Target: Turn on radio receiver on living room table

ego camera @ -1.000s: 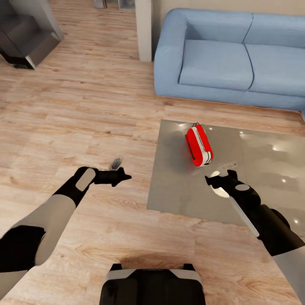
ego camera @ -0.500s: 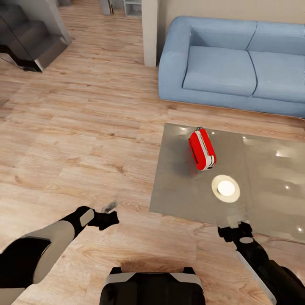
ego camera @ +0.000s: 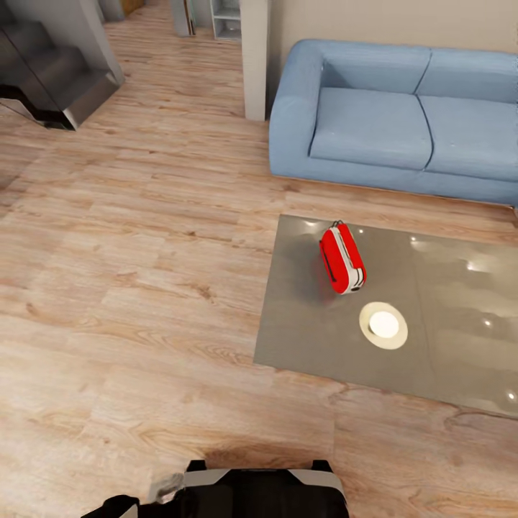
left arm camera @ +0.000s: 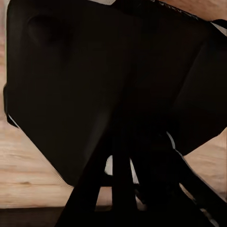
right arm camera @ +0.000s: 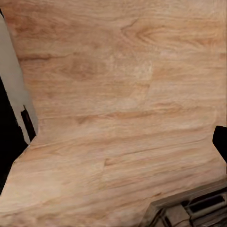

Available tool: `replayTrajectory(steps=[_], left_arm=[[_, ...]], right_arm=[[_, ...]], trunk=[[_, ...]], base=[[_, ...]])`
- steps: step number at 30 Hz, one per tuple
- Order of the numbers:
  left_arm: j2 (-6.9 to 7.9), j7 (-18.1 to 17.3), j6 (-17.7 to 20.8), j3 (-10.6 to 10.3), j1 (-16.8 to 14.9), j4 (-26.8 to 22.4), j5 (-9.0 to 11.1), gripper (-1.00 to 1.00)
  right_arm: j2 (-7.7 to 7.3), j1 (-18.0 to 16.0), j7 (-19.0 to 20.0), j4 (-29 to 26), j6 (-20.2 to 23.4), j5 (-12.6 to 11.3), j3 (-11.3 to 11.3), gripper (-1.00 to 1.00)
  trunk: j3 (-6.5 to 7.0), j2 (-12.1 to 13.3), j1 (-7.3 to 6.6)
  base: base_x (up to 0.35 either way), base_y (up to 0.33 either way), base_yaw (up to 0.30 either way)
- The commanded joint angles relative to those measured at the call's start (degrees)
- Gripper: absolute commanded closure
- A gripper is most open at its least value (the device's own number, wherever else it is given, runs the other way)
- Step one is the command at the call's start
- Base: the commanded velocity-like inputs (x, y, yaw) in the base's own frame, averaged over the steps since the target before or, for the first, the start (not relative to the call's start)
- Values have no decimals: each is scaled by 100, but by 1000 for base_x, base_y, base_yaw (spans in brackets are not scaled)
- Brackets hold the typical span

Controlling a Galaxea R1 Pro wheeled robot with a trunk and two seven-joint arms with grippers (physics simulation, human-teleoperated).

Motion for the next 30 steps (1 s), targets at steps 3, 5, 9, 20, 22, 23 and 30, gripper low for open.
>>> replayTrajectory(steps=[3,5,9,20,22,23,30], left_arm=[[-42,90,-501,14,496,4,-15,100],[-150,405,-842,16,869,4,-18,100],[-287,906,-1020,17,1136,7,-17,100],[-429,1454,-1300,19,1490,15,-6,100],[-411,1478,-1557,20,1562,16,-2,100],[-401,1484,-1665,21,1584,16,0,100],[-378,1495,-1890,19,1623,-46,-29,100]], right_arm=[[651,5,194,1735,-1218,234,402,-100],[1140,6,267,2728,-2066,345,654,-100],[1503,7,412,3347,-2503,366,758,-100],[1849,35,762,3644,-2625,315,777,-100],[1862,39,767,3657,-2627,316,777,-100],[1866,40,769,3659,-2627,316,777,-100],[1875,42,771,3663,-2617,316,777,-100]], trunk=[[28,-1,1],[46,-1,1],[83,-1,1],[182,-1,1],[200,-1,1],[209,-1,1],[246,-1,1]], base=[[0,0,0],[0,0,0],[0,0,0],[0,0,0],[0,0,0],[0,0,0],[0,0,0]])
